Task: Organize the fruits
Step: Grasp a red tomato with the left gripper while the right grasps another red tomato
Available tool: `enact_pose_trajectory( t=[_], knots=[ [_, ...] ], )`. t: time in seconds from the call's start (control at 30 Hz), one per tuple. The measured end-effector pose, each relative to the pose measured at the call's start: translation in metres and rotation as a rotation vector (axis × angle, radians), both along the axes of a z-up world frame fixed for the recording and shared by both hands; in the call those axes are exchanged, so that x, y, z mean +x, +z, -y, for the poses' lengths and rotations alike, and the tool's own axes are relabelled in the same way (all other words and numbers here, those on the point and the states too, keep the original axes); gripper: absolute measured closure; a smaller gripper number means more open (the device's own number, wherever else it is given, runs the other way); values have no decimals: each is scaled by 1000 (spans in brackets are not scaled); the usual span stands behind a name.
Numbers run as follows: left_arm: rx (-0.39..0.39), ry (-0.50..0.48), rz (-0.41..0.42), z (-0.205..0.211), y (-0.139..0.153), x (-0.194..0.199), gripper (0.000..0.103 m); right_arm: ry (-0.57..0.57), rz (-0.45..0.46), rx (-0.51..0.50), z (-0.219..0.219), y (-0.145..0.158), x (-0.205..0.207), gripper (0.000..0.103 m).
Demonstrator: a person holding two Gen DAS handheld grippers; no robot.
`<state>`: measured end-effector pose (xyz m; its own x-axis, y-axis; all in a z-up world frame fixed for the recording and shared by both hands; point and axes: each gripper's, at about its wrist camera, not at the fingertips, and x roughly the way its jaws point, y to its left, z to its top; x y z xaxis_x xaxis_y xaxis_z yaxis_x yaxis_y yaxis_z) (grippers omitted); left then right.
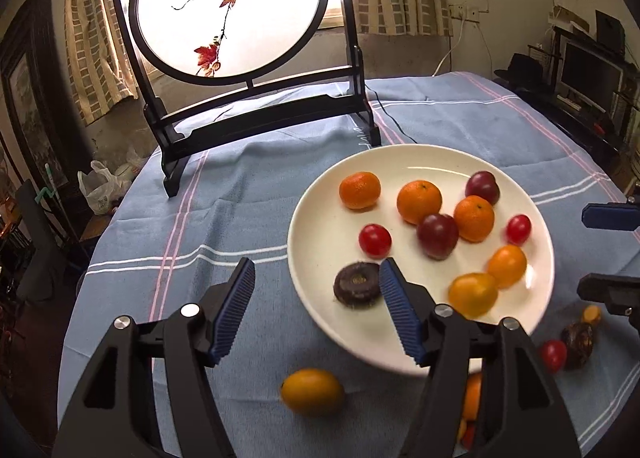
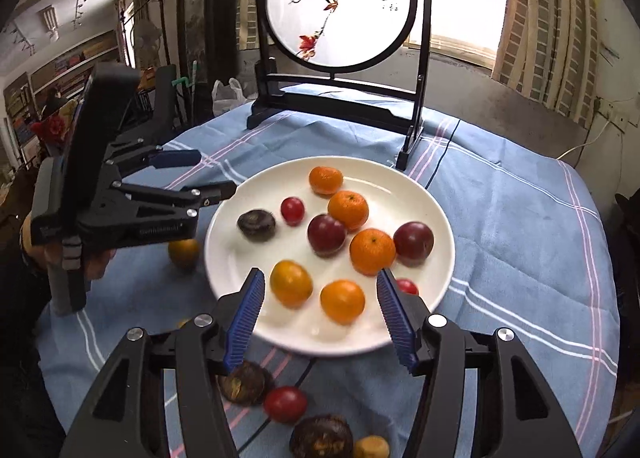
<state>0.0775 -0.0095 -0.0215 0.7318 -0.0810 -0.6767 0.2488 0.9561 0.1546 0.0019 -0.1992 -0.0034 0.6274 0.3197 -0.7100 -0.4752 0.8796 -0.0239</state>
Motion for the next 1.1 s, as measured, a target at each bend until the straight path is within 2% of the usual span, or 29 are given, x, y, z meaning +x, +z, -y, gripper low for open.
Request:
enact_pose_trajectory(
  t=[0.2,0.33,0.43,0.5,0.53,0.7,0.77,0.83,1.1],
  knots=[
    [-6,-118,-49,3,-14,-64,39,93,-61,-147,-5,-35,-42,44],
    [-8,-180,-91,9,-27,-96,39,113,-86,-225,-11,-57,-41,46],
    [-24,-224,-138,13,-38,-113,39,136,-83,-274,-17,-68,-34,51],
    [-38,-255,-175,17,-45,-121,39,146,-82,-258,-17,-71,-29,61],
    [-40,-263,-189,20,-49,-123,39,159,-90,-238,-17,-69,-27,72],
    [-56,-280,-247,36,-63,-125,40,142,-59,-211,-11,-57,-35,73],
    [-75,-268,-262,41,-65,-120,53,129,-41,-190,-5,-49,-41,73],
    [-101,-244,-300,44,-69,-111,74,119,-34,-170,1,-43,-46,72],
    [-163,-164,-337,52,-70,-90,74,115,-36,-148,7,-45,-50,72]
  ],
)
